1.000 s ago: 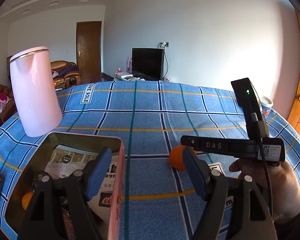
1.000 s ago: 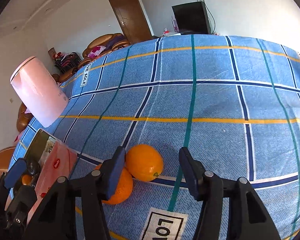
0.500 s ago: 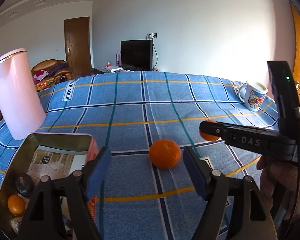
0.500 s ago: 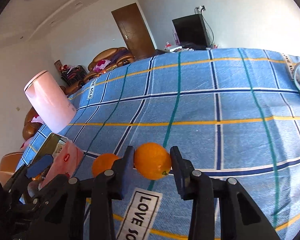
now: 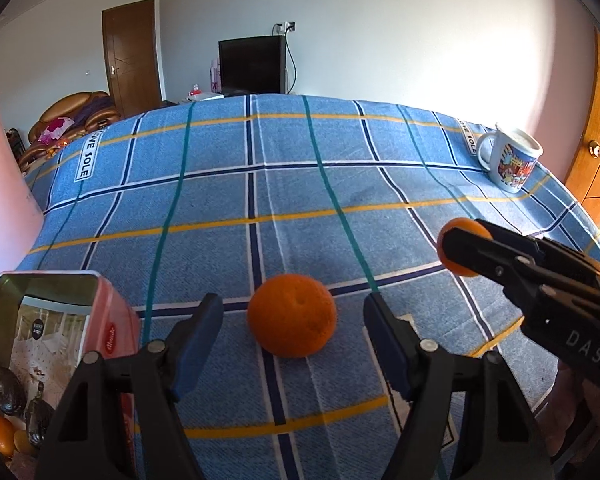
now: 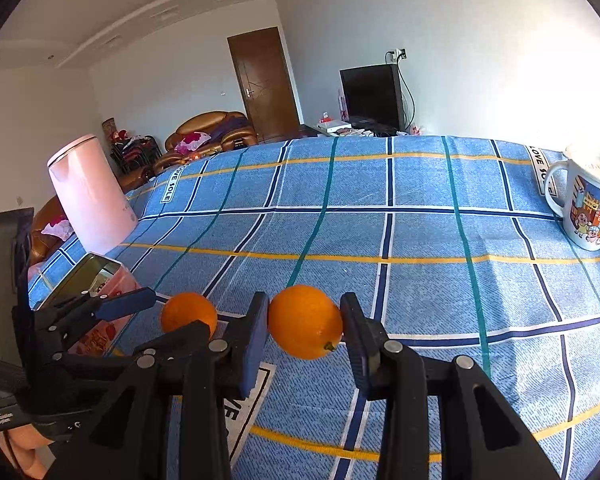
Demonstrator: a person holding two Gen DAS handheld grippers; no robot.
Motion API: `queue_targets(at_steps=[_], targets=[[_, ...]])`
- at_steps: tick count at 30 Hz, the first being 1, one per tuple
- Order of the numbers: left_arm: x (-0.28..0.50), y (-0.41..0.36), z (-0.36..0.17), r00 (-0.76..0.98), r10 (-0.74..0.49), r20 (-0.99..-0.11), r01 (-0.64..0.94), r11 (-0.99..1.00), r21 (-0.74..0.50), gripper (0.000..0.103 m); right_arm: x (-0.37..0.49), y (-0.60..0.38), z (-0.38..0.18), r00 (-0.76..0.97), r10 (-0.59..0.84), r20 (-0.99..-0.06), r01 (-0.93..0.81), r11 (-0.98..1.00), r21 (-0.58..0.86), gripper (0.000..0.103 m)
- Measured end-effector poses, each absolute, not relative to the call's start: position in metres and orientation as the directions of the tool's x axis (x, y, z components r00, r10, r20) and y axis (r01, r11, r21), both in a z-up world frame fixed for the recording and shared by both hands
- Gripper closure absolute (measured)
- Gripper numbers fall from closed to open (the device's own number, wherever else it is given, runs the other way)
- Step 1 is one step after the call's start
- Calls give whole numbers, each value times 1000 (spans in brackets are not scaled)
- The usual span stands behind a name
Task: Organize fruits
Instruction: 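Grasp an orange with the right tool while the left tool grasps another orange, then carry the orange in the right tool while the left tool carries its orange over the tin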
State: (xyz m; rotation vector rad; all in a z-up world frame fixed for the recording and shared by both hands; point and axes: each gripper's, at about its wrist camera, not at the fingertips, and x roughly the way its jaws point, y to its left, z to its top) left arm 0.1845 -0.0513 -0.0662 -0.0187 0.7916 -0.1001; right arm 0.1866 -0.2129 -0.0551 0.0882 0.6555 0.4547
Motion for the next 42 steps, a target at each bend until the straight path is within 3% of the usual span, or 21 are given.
queue_targets(at_steps=[1, 5, 6, 22, 42], targets=[[187, -51, -67, 691, -98, -716, 81, 995, -58, 29, 186, -213, -55, 700, 436, -565, -379, 898, 222, 65], [193, -50, -74, 657, -125, -744, 91, 992, -87, 52, 184, -212, -54, 710, 432, -557, -382, 900, 212, 64], [193, -49, -74, 653, -130, -746, 89, 991, -95, 54, 183, -211, -53, 712, 433, -553, -384, 899, 210, 64], [160, -40, -52, 768, -147, -623, 91, 989, -120, 53, 163, -217, -42, 767, 461, -447, -411, 887, 210, 64], [124, -37, -35, 874, -81, -480, 56, 996, -67, 53, 137, -212, -34, 813, 454, -365, -433, 890, 144, 64]])
